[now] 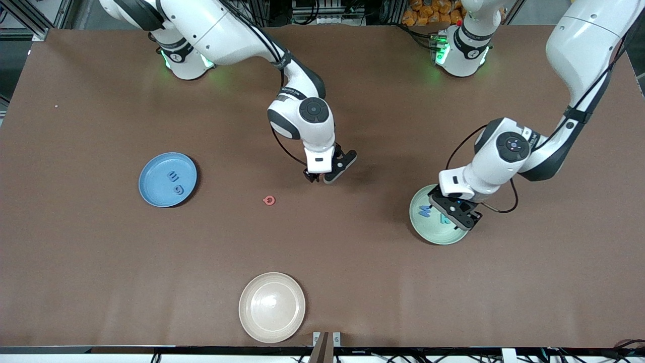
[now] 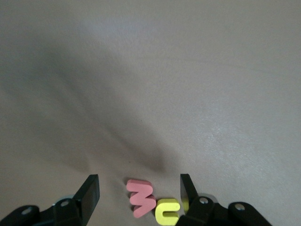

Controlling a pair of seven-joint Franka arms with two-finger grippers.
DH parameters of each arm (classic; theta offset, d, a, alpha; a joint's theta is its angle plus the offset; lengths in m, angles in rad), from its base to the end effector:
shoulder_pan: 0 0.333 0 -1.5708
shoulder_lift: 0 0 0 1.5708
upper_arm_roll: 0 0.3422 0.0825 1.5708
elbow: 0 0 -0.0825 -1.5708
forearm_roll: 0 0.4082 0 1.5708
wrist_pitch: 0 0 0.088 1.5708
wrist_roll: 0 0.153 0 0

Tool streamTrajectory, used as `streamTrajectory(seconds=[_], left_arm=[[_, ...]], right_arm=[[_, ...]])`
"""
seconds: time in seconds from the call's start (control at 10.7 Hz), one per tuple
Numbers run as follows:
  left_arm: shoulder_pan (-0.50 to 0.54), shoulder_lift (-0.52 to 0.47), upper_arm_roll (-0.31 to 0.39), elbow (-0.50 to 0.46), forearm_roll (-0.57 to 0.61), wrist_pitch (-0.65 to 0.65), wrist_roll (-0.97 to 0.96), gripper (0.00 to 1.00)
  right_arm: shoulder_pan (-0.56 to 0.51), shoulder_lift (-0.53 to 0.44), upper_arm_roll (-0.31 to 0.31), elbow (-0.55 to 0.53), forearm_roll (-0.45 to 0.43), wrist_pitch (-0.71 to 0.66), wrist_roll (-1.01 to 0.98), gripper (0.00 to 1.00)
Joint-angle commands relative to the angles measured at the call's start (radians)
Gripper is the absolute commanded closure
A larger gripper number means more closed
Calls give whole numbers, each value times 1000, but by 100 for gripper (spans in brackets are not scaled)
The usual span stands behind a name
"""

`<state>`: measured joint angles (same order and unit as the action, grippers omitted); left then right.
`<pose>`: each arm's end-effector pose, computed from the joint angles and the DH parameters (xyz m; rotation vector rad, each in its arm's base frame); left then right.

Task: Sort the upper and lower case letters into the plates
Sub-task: 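Grasp the pink m among the letters with the right gripper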

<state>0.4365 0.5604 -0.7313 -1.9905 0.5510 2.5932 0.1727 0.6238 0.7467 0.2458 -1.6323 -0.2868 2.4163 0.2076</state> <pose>0.6386 -0.1779 0.2244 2.8444 -1.1943 0.3655 0.4926 0.5420 0.1533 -2.8836 -1.2235 -0.1178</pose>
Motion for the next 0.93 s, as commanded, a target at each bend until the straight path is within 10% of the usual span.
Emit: streamTrajectory(seconds=[0.0,0.84], left_arm=[[1,25,-2,25,55,4,-30,0],[-15,67,6,64,106,4,-30,0]], right_arm=[[10,26,-6,34,-20,-19,-45,24],[10,34,-5,15,6,-19,-16,36]])
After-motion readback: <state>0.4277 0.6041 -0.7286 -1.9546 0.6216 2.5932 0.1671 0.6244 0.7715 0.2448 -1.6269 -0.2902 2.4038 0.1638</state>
